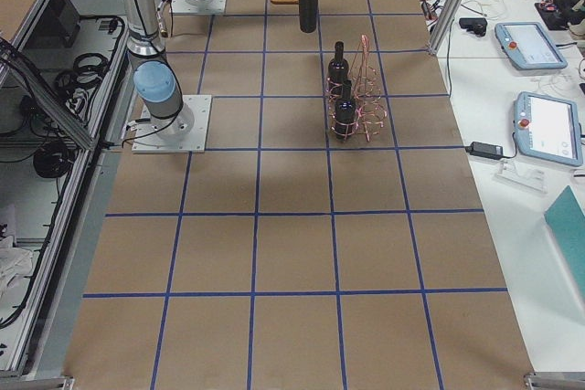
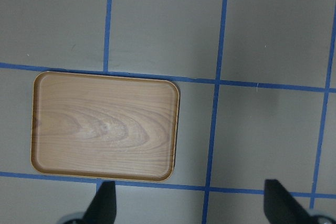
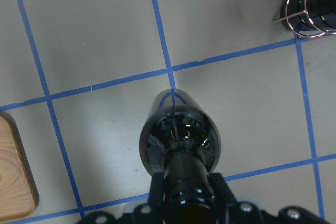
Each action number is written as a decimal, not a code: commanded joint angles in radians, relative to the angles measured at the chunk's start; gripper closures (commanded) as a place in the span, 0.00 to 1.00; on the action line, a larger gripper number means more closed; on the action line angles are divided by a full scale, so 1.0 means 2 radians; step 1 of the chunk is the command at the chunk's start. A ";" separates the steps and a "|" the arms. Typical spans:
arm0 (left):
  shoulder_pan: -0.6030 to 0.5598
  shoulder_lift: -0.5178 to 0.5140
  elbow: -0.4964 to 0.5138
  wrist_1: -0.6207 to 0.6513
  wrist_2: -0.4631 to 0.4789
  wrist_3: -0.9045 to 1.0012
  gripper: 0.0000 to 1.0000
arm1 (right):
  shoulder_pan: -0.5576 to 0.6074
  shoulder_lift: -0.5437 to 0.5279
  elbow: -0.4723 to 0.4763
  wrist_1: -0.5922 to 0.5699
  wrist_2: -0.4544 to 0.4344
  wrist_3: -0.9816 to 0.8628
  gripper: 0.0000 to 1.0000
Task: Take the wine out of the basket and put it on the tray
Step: 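Carry the bottle with the right gripper toward the tray and stand it upright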
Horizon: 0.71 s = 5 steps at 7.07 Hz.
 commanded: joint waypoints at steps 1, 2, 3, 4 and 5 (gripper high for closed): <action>0.000 -0.001 0.000 0.001 0.000 -0.001 0.00 | 0.007 0.026 0.006 -0.043 0.002 0.015 0.97; 0.000 -0.003 0.000 0.002 -0.002 -0.002 0.00 | 0.014 0.039 0.008 -0.050 0.002 0.015 0.97; 0.000 -0.007 0.000 0.003 -0.003 -0.002 0.00 | 0.025 0.049 0.014 -0.068 0.002 0.016 0.97; 0.000 -0.005 0.000 0.002 -0.002 -0.002 0.00 | 0.029 0.058 0.019 -0.071 0.001 0.032 0.96; -0.001 -0.004 0.000 0.002 -0.001 -0.002 0.00 | 0.029 0.062 0.024 -0.069 -0.002 0.028 0.96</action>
